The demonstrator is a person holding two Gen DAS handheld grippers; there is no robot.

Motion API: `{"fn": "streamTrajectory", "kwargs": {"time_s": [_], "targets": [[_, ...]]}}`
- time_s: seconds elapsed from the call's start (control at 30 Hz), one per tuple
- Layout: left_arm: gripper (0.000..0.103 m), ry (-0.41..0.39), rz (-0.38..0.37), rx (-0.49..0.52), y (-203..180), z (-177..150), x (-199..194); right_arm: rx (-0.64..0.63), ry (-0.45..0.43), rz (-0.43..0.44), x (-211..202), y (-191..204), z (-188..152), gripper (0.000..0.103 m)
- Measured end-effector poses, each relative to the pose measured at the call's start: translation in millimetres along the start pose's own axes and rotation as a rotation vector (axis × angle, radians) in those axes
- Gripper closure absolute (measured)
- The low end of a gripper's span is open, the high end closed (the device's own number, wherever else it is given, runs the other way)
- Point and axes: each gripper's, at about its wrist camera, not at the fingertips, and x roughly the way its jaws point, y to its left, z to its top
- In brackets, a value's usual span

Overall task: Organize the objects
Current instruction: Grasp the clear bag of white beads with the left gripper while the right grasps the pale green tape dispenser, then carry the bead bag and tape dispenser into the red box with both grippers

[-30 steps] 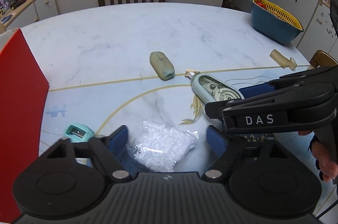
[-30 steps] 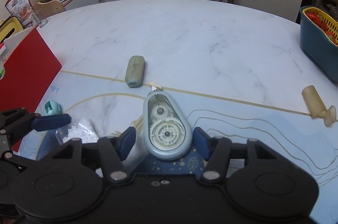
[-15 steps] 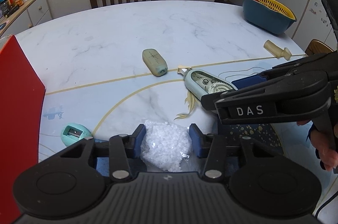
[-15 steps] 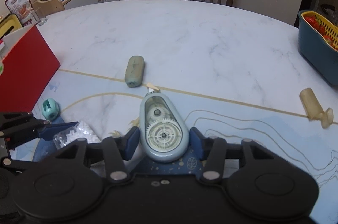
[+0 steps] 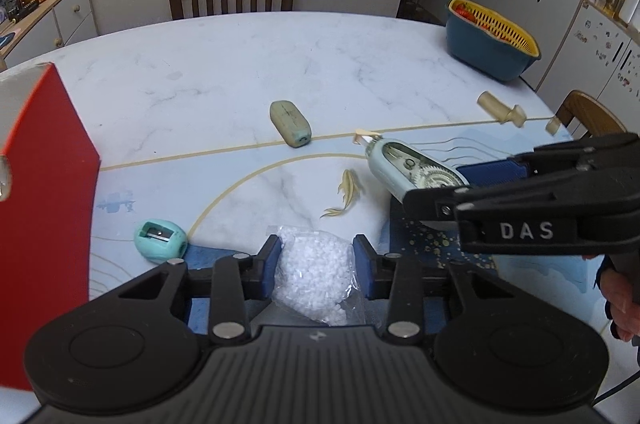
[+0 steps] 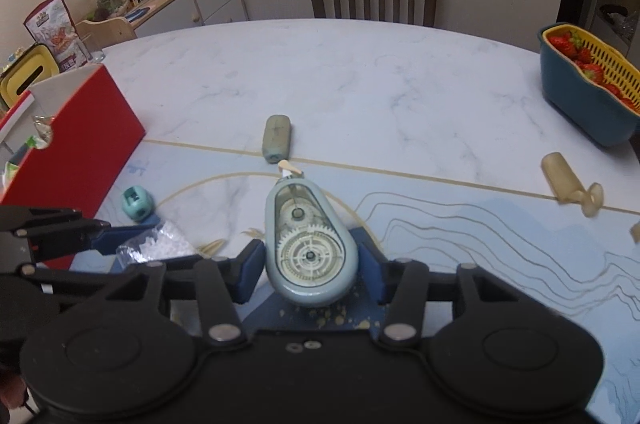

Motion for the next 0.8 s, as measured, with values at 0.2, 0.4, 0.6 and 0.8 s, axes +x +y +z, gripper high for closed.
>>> {"fn": "streamTrajectory", "kwargs": {"time_s": [0.2, 0.4, 0.6, 0.8], "targets": [[0.065, -0.026, -0.023, -0.017, 6.7, 0.9, -24.9, 0.005, -0.012, -0.005, -21.2, 11.2, -4.5, 0.052], [0.065, -0.046, -0.037, -0.028, 16.3, 1.7, -52.6, 0.008, -0.030, -0.007, -40.7, 28.8, -5.2, 0.052], [0.065, -0.068, -0.054, -0.044, 30.3, 4.8, -79.5, 0.001, -0.038, -0.018, -57.7, 51.3, -2.9, 0.052], [0.065, -0.106, -0.056, -0.043, 49.2, 10.6, -110.0, -0.001, -0.061, -0.003, -71.7, 77.7, 6.2, 0.052]]}}
